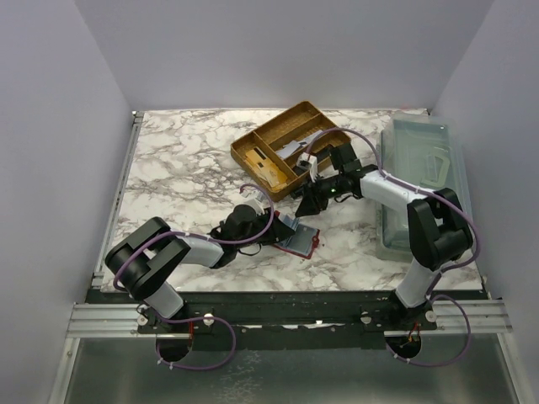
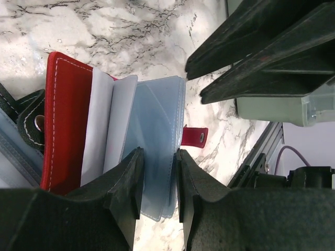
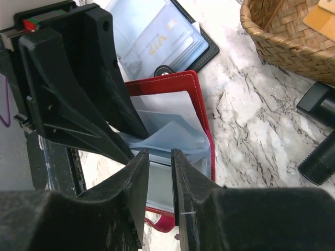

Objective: Take the credit cards out of the card holder
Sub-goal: Open the card holder at the center of the board.

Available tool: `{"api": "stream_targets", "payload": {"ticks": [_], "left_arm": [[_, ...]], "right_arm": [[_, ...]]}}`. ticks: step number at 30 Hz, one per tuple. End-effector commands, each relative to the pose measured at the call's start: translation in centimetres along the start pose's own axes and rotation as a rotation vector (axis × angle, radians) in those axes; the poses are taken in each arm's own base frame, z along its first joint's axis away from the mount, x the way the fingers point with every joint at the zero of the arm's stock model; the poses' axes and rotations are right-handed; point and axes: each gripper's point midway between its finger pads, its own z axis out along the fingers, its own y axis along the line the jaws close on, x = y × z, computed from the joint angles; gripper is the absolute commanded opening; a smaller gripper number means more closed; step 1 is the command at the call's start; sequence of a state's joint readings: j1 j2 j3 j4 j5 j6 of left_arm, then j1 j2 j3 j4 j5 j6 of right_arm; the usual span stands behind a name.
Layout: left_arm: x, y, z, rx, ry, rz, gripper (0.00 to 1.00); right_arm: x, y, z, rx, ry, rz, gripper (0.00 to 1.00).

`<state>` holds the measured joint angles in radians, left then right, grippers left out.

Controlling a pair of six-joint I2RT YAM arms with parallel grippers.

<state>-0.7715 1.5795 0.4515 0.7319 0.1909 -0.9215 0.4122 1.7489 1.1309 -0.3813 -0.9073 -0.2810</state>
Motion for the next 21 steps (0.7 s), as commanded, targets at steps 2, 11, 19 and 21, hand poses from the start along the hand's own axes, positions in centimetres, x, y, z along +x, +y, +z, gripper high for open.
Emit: {"api": "stream_targets", "payload": {"ticks": [2, 11, 19, 21], "left_arm": [[1.4, 1.1, 0.1, -0.029, 0.060, -0.013, 0.34], [1.3, 1.1, -0.1, -0.026, 0.054, -0.019, 0.38], [0.5, 1.8, -1.1, -0.034, 0.027, -0.063, 0.54], [0.3, 2.1, -1.3, -0.039, 0.021, -0.075, 0.57]], "right_arm": [[1.0, -0.1, 1.7, -0.027, 0.016, 0.045, 0.29], [2.0, -1.1, 1.9, 0.013, 0.073, 0.037, 0.27], [2.6, -1.3, 1.1, 0.035, 0.123, -0.048, 0.22], [2.8, -1.4, 1.1, 0.039, 0.132, -0.048, 0.22]]}}
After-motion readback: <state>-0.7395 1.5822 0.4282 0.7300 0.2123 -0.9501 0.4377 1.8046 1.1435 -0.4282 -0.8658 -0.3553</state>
